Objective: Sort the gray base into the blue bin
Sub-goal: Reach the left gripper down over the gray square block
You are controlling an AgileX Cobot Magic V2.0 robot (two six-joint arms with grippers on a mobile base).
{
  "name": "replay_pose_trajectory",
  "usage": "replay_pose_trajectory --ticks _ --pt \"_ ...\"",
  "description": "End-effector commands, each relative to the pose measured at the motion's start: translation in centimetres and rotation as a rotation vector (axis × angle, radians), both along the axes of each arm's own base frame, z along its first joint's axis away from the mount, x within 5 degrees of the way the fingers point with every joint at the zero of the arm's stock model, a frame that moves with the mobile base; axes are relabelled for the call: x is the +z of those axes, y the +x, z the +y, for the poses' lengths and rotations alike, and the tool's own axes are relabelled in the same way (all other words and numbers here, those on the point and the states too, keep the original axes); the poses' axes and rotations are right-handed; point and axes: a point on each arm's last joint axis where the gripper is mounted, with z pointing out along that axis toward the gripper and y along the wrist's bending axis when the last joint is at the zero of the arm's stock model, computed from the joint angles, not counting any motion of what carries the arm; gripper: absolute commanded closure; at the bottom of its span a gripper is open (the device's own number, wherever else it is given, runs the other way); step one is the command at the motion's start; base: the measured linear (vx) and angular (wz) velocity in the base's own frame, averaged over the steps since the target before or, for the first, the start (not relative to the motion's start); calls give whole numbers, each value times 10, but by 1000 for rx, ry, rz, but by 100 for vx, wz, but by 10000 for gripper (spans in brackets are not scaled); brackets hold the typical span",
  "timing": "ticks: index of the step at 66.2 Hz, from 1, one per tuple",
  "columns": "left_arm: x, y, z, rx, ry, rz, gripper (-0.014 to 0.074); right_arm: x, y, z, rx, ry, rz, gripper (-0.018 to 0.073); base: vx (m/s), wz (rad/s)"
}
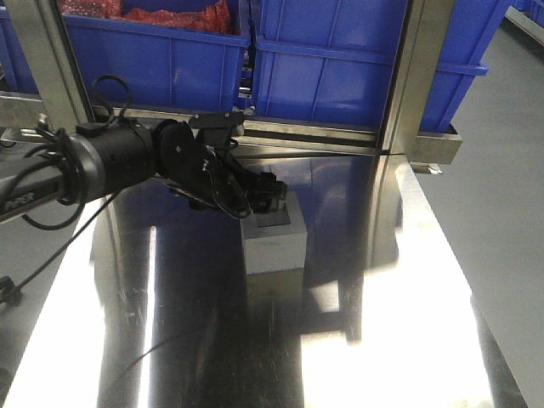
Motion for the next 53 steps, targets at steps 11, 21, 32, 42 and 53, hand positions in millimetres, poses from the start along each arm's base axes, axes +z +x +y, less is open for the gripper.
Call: replay_pose_trajectory --ticks 11,21,32,42,53 --pt "18 3 -5 13 -49 -55 11 5 2 0 -1 -21 -51 564 0 0" --pt "13 4 -5 13 -44 -46 11 5 2 0 -1 -21 -51 564 0 0" --pt "4 6 -6 12 -31 -23 11 5 2 0 -1 -21 -51 564 0 0" --pt "1 6 -6 10 -26 -14 17 5 2 0 -1 -21 -51 564 0 0" --pt "0 5 -6 5 -20 -2 138 5 2 0 -1 -21 -51 564 0 0"
